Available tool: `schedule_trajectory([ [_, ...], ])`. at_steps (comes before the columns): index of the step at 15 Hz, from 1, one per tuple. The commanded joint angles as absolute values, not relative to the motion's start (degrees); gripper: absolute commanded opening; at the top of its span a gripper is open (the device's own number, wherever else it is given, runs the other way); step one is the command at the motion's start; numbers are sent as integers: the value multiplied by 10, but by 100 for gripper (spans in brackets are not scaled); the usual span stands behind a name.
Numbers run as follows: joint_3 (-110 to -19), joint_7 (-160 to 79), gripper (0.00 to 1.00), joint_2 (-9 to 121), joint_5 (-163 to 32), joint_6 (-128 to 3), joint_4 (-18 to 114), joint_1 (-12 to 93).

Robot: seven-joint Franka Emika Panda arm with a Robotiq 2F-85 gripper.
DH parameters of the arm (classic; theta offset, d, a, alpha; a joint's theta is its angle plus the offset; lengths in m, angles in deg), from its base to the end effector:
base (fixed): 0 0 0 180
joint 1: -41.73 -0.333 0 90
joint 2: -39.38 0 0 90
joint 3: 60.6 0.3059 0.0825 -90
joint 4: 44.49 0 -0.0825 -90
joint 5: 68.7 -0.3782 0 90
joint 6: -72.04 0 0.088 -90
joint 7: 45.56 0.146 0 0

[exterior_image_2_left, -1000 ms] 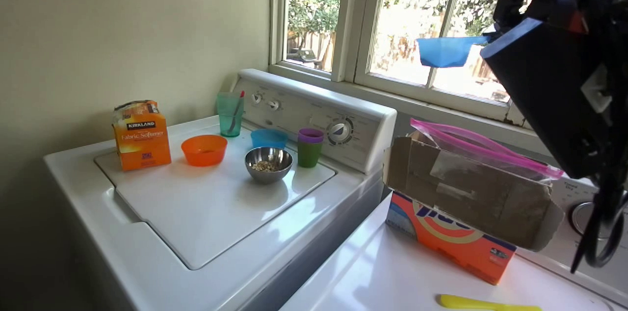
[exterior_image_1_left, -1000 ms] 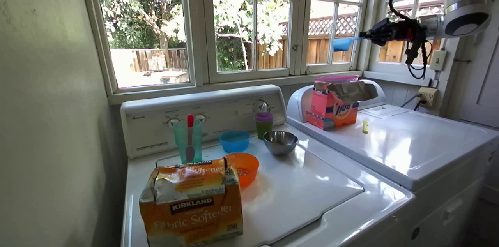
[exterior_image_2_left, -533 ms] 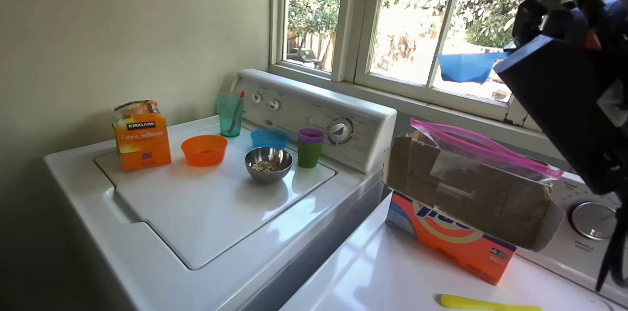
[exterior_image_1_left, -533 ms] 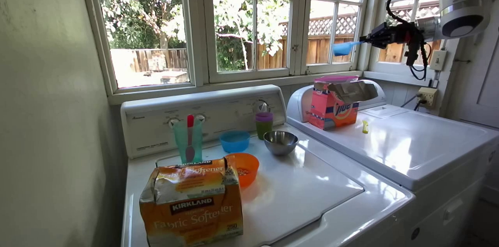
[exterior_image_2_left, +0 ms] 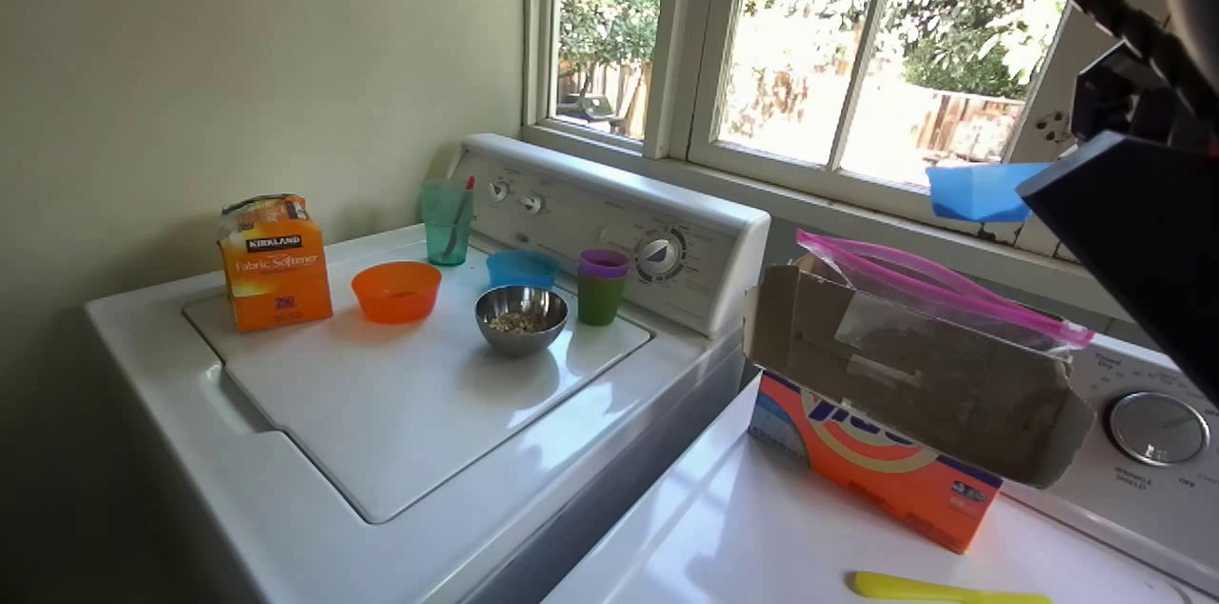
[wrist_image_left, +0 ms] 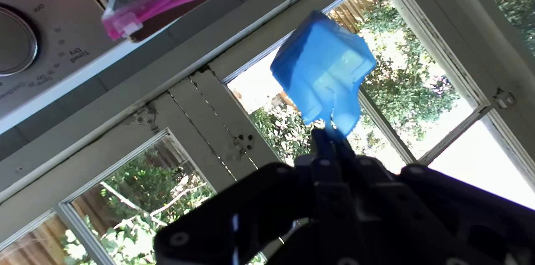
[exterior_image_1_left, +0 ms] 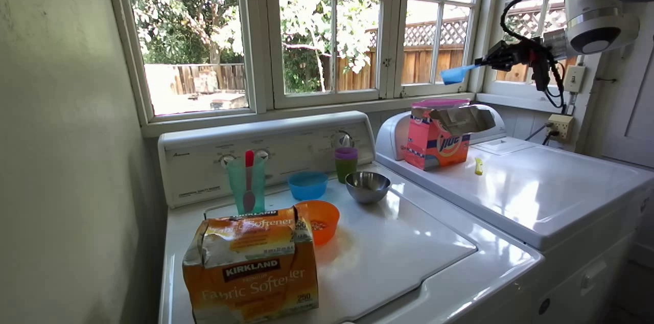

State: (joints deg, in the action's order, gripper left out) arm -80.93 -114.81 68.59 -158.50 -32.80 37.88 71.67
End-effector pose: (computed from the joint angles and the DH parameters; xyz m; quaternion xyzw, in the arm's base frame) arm 0.5828 -0.4350 0.4491 -0.7887 0.0683 -0.5138 0.3306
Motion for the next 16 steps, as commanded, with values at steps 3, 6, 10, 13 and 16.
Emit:
schedule_trajectory([
  [3,-797,-1112,1,723,-1541,-370,336,715],
  [6,-791,-1097,1,734,-1515,-376,330,716],
  [10,-782,-1081,1,743,-1492,-377,324,721],
  [13,-778,-1070,1,744,-1483,-374,319,724],
  [16,-773,-1067,1,735,-1490,-367,317,731],
])
